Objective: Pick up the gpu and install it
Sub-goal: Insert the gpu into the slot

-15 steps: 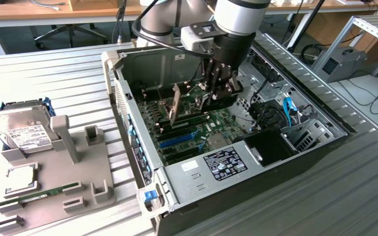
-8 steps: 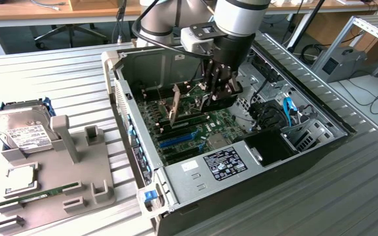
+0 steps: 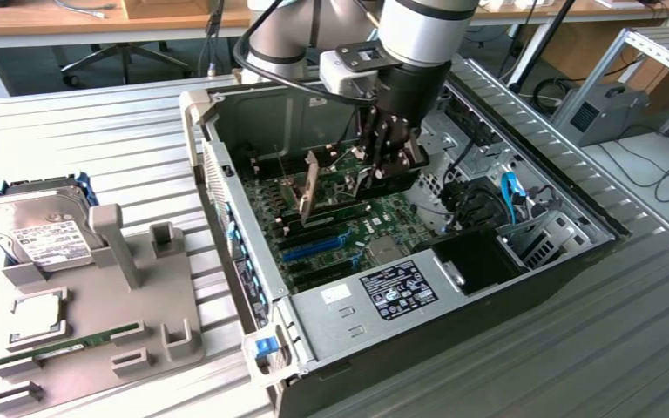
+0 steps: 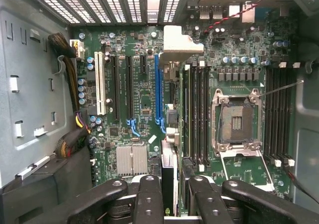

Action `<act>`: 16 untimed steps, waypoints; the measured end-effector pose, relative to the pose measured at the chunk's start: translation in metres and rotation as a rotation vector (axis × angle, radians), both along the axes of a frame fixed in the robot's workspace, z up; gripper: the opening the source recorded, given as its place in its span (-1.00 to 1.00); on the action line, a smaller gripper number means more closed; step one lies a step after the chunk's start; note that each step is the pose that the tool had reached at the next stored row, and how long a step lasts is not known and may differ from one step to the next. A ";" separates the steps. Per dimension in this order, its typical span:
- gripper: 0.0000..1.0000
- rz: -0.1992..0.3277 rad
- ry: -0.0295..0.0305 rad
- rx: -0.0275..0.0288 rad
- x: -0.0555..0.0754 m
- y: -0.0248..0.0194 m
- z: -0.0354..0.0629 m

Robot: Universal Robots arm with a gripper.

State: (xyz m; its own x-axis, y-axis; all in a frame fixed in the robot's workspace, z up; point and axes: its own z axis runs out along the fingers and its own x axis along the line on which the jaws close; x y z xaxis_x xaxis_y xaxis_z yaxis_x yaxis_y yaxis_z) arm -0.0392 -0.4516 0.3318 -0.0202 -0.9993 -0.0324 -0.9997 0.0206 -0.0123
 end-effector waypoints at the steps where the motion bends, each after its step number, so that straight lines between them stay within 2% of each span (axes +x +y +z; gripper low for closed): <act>1: -0.48 0.000 0.0000 0.0000 0.000 0.0000 -0.0002; 16: -0.48 0.000 0.0000 0.0000 0.000 -0.0006 -0.0031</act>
